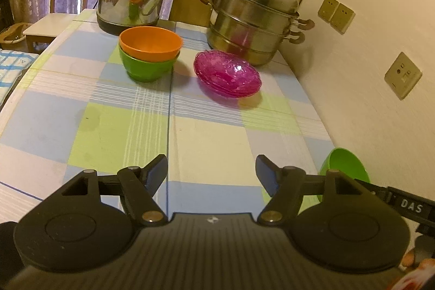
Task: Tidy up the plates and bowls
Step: 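Withdraw both grippers and turn toward the large green bowl by the wall, then move both grippers to the rim of the large green bowl, then close both grippers on the large green bowl rim, then lift the large green bowl with both grippers and carry it toward the orange bowl, then lower the large green bowl onto the orange bowl with both grippers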
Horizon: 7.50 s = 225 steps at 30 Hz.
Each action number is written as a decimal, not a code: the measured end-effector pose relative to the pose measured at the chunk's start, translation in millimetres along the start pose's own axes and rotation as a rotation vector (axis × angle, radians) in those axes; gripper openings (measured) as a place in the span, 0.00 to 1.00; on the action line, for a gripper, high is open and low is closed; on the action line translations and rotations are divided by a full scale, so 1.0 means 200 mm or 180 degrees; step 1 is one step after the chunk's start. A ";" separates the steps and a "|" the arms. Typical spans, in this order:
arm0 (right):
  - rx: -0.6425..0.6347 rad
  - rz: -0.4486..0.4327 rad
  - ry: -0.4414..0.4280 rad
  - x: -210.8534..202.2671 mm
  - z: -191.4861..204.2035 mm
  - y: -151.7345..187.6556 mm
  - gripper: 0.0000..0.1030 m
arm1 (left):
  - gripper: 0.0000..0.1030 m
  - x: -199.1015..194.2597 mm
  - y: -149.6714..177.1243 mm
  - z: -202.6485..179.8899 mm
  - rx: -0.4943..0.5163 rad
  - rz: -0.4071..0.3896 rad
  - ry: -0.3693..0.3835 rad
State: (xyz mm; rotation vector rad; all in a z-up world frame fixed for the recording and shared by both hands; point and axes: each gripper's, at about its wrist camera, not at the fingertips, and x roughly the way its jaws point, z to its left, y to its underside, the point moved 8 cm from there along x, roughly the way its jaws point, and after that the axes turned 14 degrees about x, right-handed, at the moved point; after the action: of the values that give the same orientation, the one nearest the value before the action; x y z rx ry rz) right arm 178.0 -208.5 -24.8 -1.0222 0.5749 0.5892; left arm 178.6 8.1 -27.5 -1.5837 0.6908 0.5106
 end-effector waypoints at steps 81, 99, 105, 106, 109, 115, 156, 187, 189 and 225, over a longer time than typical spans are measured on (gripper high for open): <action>0.0891 -0.0157 0.0721 0.22 -0.92 -0.23 0.59 | 0.65 0.88 -0.05 -1.04 0.0953 0.0622 0.0929; 0.0956 0.0020 0.0777 0.42 -0.97 -0.28 0.35 | 0.28 1.08 0.00 -1.12 0.1064 0.0830 0.1147; 0.0965 0.0074 0.0765 0.45 -0.98 -0.28 0.29 | 0.20 1.10 0.01 -1.12 0.1088 0.0839 0.1145; 0.0965 0.0090 0.0753 0.45 -0.98 -0.28 0.26 | 0.20 1.10 0.01 -1.12 0.1092 0.0840 0.1148; 0.0985 0.0128 0.0730 0.47 -0.98 -0.27 0.18 | 0.15 1.10 0.01 -1.14 0.1109 0.0839 0.1166; 0.0986 0.0112 0.0754 0.47 -0.97 -0.27 0.12 | 0.11 1.08 0.01 -1.16 0.1160 0.0817 0.1146; 0.0107 0.0288 -0.0141 0.29 0.08 -0.02 0.11 | 0.11 0.28 -0.10 -0.14 0.0302 0.0209 0.0376; -0.0391 0.0428 -0.0497 0.53 0.74 -0.09 0.12 | 0.11 0.23 -0.33 0.45 -0.0137 -0.0043 0.0027; -0.0408 0.0425 -0.0524 0.57 0.80 -0.13 0.12 | 0.11 0.26 -0.38 0.49 -0.0135 -0.0066 0.0001; -0.0727 0.0747 -0.0690 1.55 1.42 -0.50 0.11 | 0.11 0.97 -0.92 1.13 -0.0286 0.0027 -0.0306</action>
State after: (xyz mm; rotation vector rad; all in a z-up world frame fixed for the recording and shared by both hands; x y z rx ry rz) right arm 512.0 62.5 -60.3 -1.0948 0.4445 0.9781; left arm 460.7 212.6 -56.8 -1.6293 0.6093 0.6273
